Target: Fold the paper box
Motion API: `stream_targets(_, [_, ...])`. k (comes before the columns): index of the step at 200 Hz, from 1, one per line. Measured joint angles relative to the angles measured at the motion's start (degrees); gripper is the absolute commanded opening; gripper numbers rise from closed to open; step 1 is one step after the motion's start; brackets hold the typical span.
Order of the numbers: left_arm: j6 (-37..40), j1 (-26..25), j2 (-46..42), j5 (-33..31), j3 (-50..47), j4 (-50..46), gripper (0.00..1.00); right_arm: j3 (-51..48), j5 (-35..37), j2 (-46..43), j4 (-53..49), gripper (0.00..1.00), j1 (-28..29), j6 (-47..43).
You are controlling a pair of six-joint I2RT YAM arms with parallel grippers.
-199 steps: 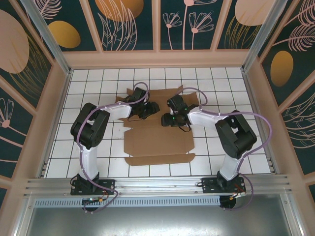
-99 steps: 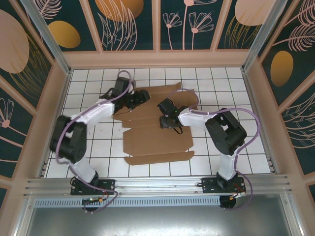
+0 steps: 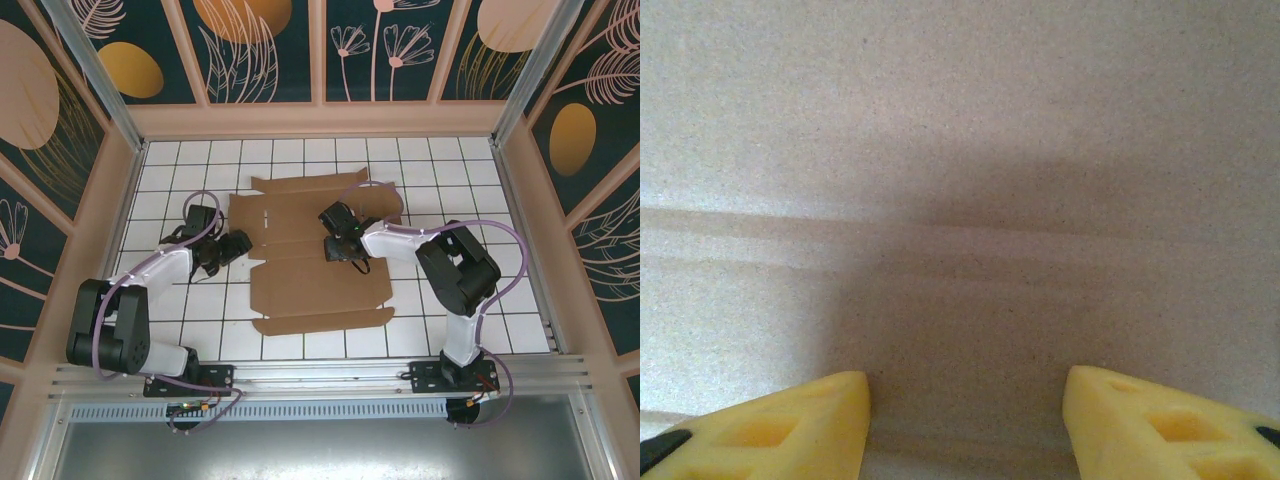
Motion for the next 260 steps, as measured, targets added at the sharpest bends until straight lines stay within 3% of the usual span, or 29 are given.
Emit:
stream_targets(42, [0.2, 0.0, 3.0, 0.5, -0.1, 2.3, 0.82, 0.0, 0.0, 0.0, 0.0, 0.56, 0.0, 0.0])
stream_targets(90, [0.2, 0.7, 5.4, 3.5, -0.2, 3.9, 0.74, 0.0, 0.0, 0.1, 0.3, 0.56, 0.0, 0.0])
stream_targets(203, [-2.4, 0.4, 8.6, 19.9, -2.5, 17.9, 0.63, -0.3, 0.1, 0.7, 3.3, 0.55, 0.0, 0.2])
stream_targets(260, [-2.4, -1.1, 7.2, 22.2, -2.1, 19.6, 0.64, 0.2, 0.2, 1.4, 4.1, 0.55, 0.0, 0.2])
